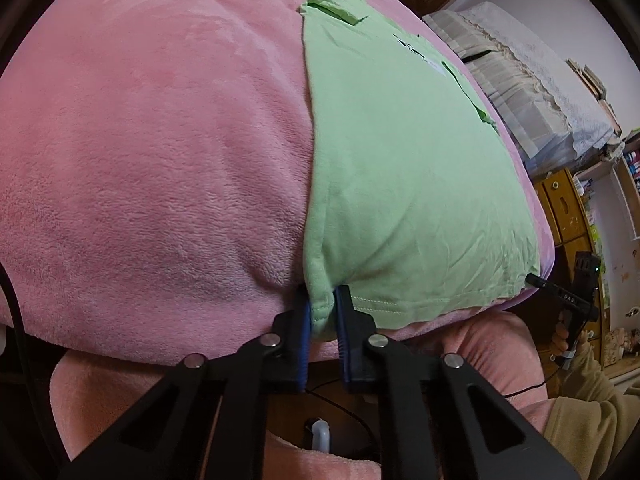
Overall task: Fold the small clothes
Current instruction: 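Grasp the hem with the left tool while the right tool grasps it too, then lift the hem with both tools and fold it toward the collar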
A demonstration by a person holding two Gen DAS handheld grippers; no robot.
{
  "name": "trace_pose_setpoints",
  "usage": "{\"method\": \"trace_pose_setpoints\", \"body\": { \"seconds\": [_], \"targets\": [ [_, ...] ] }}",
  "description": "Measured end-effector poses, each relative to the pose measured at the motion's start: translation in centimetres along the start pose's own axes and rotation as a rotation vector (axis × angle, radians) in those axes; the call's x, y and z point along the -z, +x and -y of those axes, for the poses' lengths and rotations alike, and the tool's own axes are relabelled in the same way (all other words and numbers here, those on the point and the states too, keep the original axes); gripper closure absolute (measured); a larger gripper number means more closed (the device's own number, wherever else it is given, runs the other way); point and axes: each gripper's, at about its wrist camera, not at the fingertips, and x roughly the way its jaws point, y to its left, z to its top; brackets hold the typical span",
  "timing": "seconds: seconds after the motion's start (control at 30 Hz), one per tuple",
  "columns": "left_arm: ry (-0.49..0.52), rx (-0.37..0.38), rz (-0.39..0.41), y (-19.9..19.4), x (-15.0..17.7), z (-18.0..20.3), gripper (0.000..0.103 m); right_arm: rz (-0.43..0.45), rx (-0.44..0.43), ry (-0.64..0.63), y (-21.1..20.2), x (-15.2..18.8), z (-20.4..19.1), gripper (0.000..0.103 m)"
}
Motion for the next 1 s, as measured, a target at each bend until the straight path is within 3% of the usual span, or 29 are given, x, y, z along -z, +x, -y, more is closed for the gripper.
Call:
{"method": "trace_pose_setpoints", "body": {
  "seconds": [0.27,0.43,0.6,0.7,0.87,0.93,1.0],
  "targets": [
    [-0.012,-0.037,-0.002,-0.2,-0.1,0.9,0.097,0.015,0.028,0.026,-0.9,0.6,1.1,0.092],
    [-0.023,-0.053,-0.012,-0.2,-0.2,1.3,0.097,0.014,0.031,0.024,-0.8,0.7,1.3,0.098],
    [-0.026,-0.069,-0.039,0.4,-0.1,1.5,0.096,-0.002,0.001,0.07,-0.5,0.2,2.0,0.096],
    [-0.018,-0.084,-0.044,0.9,-0.2,2.0,0.096,-0.004,-0.02,0.099,-0.2,0.1,2.4,0.096],
    [0.043,-0.125,-0.055,0.7,-0.1,3.5,0.099,-0.007,0.01,0.038,-0.6,0.3,1.3,0.099],
    [0.043,-0.11,-0.051,0.1,-0.3,3.9,0.099,0.016,0.003,0.019,-1.6,0.3,0.8,0.099],
    [0.008,-0.041,-0.032,-0.9,-0.7,3.9,0.099,0.045,-0.011,0.005,-2.7,0.1,0.5,0.099]
  ]
}}
